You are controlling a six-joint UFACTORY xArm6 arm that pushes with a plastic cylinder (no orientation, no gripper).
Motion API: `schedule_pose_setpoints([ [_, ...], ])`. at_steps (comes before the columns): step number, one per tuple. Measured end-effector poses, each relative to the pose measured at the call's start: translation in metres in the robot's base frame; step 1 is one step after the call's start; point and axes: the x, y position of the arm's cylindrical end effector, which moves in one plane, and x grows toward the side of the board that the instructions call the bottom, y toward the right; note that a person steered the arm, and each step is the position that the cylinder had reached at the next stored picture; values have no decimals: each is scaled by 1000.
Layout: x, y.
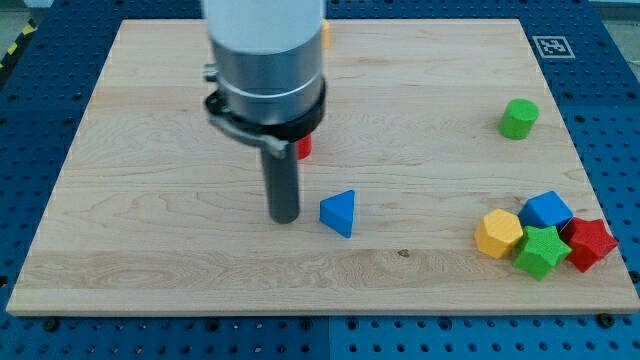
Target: Move blue triangle closer to the yellow hexagon
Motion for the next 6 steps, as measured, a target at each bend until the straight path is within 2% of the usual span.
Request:
schedule_pose_setpoints([
  [1, 2, 4],
  [4, 0, 102],
  [6, 17, 160],
])
